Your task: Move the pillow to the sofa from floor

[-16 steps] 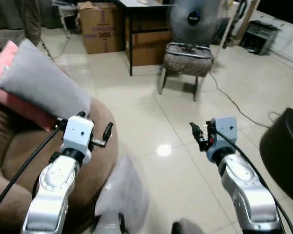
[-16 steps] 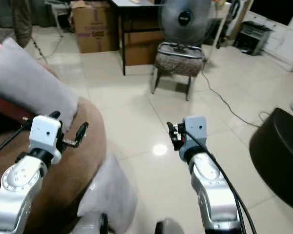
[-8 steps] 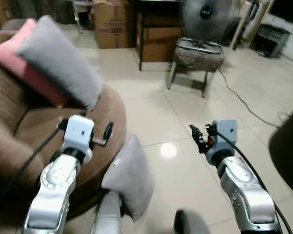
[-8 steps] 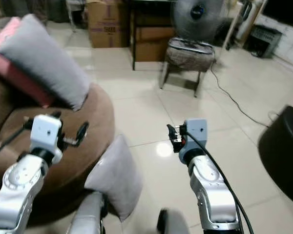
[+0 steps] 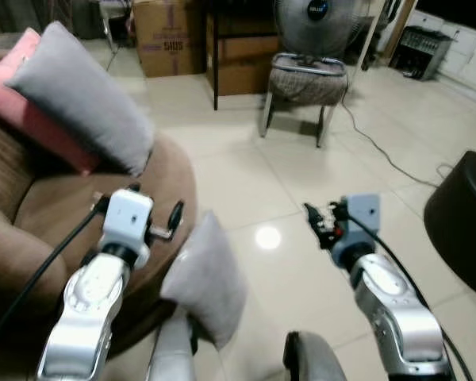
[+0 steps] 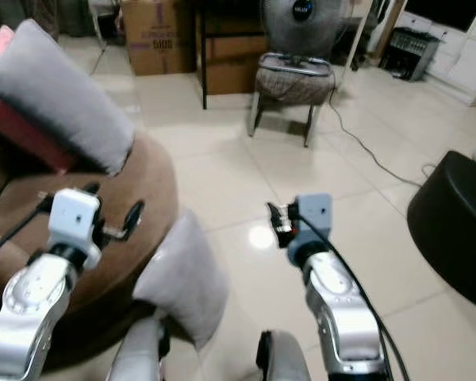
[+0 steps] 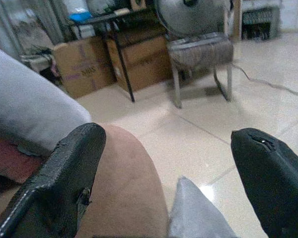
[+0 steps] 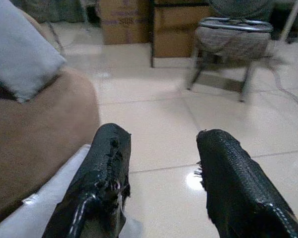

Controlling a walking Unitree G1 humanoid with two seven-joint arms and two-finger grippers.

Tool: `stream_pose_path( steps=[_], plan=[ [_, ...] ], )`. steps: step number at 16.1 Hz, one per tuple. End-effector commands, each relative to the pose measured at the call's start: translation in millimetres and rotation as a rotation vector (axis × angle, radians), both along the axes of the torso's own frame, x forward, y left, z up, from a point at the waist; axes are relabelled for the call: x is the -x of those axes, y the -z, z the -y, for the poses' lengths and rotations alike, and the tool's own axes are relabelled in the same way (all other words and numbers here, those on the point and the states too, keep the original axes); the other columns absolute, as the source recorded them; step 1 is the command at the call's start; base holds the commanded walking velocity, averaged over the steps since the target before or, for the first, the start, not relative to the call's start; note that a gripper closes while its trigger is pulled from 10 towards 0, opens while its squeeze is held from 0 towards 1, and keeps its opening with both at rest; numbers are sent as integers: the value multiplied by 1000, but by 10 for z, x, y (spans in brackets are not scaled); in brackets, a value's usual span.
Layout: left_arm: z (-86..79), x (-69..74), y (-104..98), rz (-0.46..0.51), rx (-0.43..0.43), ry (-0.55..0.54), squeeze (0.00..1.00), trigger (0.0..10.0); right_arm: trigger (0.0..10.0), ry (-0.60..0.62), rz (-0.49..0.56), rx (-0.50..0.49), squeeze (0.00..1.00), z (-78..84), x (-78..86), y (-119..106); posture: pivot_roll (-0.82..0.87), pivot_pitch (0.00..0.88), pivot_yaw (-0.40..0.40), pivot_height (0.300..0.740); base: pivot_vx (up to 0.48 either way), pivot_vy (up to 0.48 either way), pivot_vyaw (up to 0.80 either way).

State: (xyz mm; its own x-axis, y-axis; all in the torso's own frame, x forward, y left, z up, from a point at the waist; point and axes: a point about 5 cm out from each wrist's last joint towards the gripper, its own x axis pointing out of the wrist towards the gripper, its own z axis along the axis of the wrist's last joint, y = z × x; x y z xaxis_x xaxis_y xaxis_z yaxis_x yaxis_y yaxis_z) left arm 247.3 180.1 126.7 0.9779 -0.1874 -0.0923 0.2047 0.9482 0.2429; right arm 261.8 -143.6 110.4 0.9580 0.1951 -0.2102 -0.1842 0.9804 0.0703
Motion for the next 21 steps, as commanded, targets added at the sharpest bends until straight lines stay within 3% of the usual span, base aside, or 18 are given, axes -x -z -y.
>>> stream_pose_path(
  steps=[1,7,10,21],
  plan=[
    [49,-38,-55,16,5,23,0,10000,10000,18,13,9,0,57,0,-26,70,0,-23,636,266,0,-800],
    [-16,-28,-65,20,-14,-1,0,10000,10000,-24,42,-6,0,9,2,-60,77,0,-24,636,268,0,0],
    [-43,-4,-61,18,-18,-5,0,10000,10000,-61,37,53,0,-15,5,-53,83,0,-28,636,262,0,533],
    [-12,-12,-82,25,-4,9,0,10000,10000,-28,31,29,0,20,15,-28,78,0,-23,636,0,0,73]
  ],
)
